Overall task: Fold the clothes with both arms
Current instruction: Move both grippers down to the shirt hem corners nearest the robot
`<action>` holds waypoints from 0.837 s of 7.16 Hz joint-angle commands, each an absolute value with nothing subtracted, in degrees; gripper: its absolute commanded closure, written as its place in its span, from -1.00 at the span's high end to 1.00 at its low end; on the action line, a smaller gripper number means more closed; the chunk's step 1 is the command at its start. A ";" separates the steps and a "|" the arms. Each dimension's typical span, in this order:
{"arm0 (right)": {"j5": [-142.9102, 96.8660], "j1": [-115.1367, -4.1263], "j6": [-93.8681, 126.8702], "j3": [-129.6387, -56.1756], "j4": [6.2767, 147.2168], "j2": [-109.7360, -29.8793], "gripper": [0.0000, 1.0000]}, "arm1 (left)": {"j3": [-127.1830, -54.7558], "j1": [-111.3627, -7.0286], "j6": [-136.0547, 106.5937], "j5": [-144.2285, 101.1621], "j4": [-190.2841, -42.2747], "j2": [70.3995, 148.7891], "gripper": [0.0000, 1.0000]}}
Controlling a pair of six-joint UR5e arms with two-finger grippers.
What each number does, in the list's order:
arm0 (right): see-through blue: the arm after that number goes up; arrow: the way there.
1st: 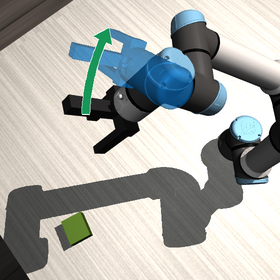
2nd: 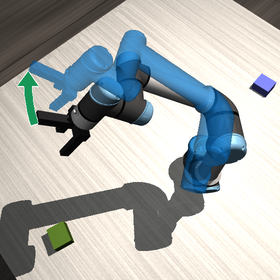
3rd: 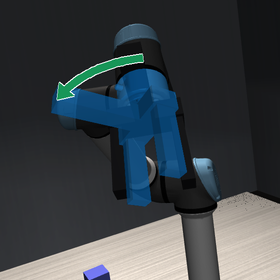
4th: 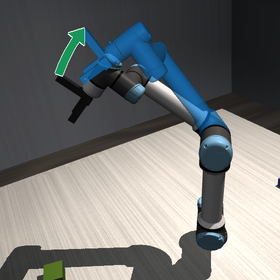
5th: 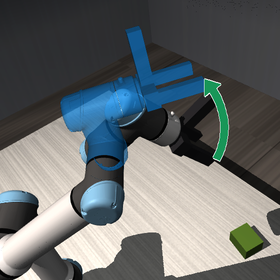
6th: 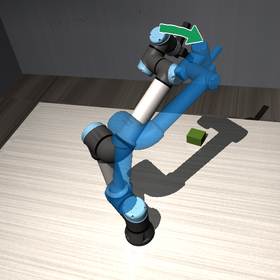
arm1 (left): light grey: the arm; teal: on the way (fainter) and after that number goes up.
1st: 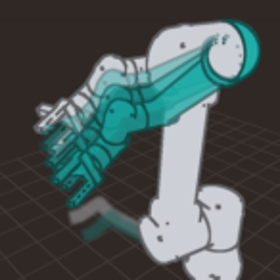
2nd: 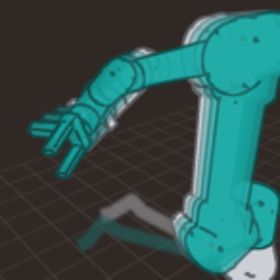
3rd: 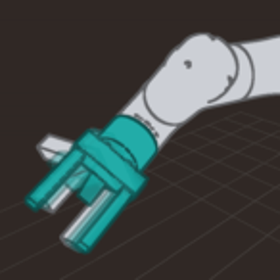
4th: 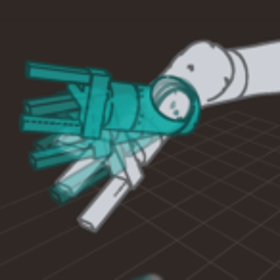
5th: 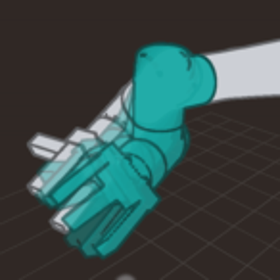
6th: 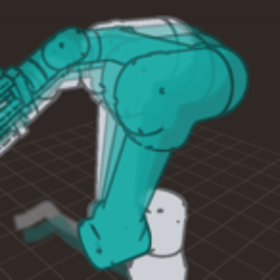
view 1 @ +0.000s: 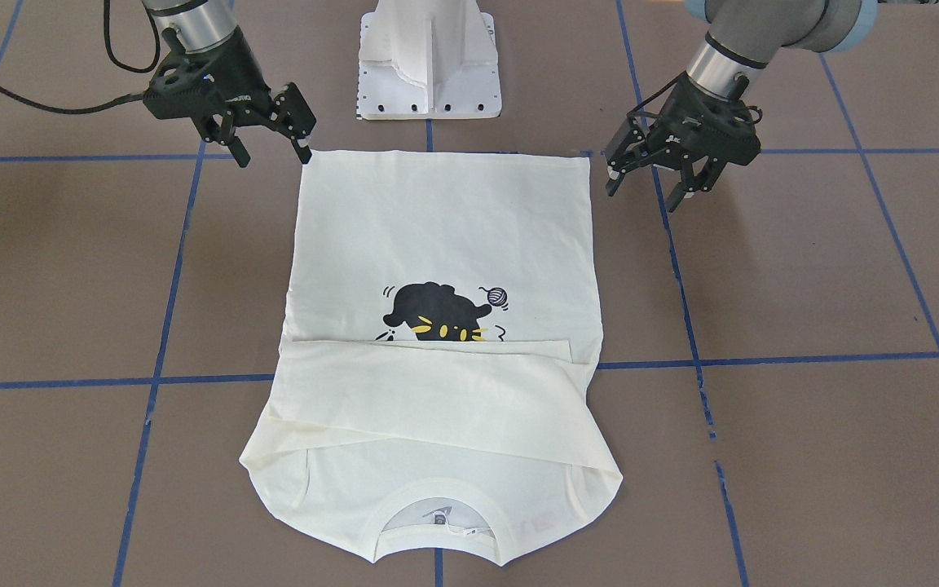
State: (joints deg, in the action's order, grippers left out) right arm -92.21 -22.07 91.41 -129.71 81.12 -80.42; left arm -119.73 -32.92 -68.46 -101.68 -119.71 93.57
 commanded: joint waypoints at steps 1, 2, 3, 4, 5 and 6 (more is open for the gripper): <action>-79.74 -9.61 107.87 -132.01 80.86 -82.97 0.71 | -120.85 -19.84 -81.50 -91.54 -121.02 90.01 1.00; -78.24 -8.45 108.89 -131.92 80.95 -82.79 0.71 | -120.33 -14.99 -88.96 -87.32 -121.03 89.83 0.91; -77.61 -8.44 108.81 -131.92 80.95 -82.79 0.72 | -119.80 -10.85 -96.95 -84.06 -120.94 89.82 0.46; -77.52 -8.44 108.81 -131.84 80.95 -82.79 0.74 | -118.14 -8.29 -99.29 -82.02 -120.94 89.82 0.40; -77.43 -8.44 108.81 -131.66 80.95 -82.88 0.75 | -117.60 -7.91 -99.32 -81.83 -120.94 89.82 0.40; -77.34 -8.35 108.90 -131.75 80.95 -82.88 0.77 | -117.42 -7.91 -99.23 -81.91 -120.94 89.82 0.38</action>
State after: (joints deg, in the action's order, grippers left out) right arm -77.52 -8.46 108.78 -131.76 80.94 -82.85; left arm -117.97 -8.60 -98.56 -82.37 -120.94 89.84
